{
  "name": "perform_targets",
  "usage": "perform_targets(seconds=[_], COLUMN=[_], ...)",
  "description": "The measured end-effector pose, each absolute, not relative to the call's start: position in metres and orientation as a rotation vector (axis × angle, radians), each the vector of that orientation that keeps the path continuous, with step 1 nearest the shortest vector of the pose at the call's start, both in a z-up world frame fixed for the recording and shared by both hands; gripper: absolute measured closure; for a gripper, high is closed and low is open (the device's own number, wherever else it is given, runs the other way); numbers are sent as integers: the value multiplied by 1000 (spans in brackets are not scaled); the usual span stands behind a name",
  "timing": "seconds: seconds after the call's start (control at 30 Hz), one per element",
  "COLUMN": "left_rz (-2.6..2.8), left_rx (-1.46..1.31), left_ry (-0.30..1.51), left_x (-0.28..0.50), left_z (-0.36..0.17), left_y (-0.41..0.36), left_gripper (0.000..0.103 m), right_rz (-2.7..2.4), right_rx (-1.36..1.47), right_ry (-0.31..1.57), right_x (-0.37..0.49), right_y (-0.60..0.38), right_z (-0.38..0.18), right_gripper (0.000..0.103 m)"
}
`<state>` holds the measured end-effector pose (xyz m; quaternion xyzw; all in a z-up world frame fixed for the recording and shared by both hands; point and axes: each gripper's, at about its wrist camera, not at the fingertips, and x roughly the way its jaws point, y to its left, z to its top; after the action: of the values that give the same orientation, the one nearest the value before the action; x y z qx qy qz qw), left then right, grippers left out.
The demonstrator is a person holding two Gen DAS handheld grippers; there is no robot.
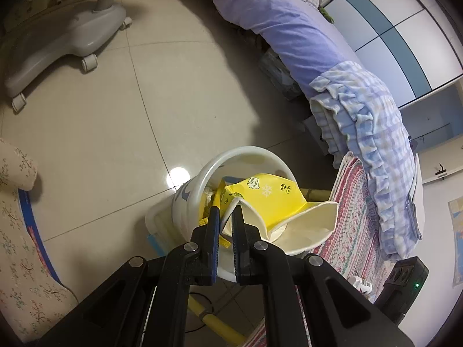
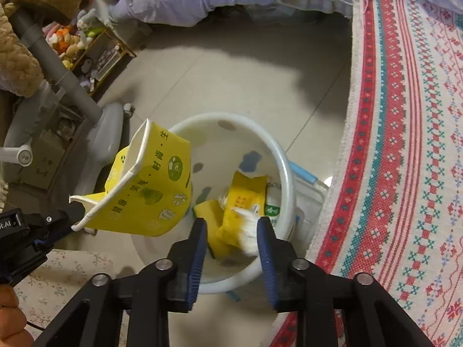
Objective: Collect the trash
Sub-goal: 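Carry cup and tissue over the wastebasket and open both tools, then move both tools back toward the bed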
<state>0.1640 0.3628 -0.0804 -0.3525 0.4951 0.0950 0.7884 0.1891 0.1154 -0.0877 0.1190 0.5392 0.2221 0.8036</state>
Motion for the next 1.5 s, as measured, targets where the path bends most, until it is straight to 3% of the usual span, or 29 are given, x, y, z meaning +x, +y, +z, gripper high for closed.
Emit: perform_targets(seconds=[0.17,0.27,0.3,0.33,0.4,0.5,0.63,0.9,1.03,1.5], left_rz=[193,145,133,131,167,160,155,169,127,-44], left_rx=[-764,-803,-816,-828,-839,-802,-740,-527,-425,-248], left_ry=[1087,1128,1137,1144,1112,1092,1076,1130,1128,1077], left_x=[170,178,180,182,182,181,172,154,136,48], left_z=[-88,-97,-100,-102,-101,-93,-80,-68,-57,-19], left_y=[357,350,349,347,346,341,332,281,241,76], left_gripper=[94,88,72,49,33,33,33,33,33,33], right_rz=[450,451,453,454,455,459,418,297,234,31], right_rx=[282,307,310,310,302,274,215,314,437,749], right_ry=[1170,1167,1164,1161,1154,1142,1121,1043,959,1032], right_x=[180,170,166,163,154,140,123,107,96,86], right_y=[93,78,73,69,57,36,-9,-121,-187,-342], right_z=[-92,-88,-87,-85,-79,-69,-51,-1,16,-28], right_gripper=[69,69,69,69,69,68,58,57,48,48])
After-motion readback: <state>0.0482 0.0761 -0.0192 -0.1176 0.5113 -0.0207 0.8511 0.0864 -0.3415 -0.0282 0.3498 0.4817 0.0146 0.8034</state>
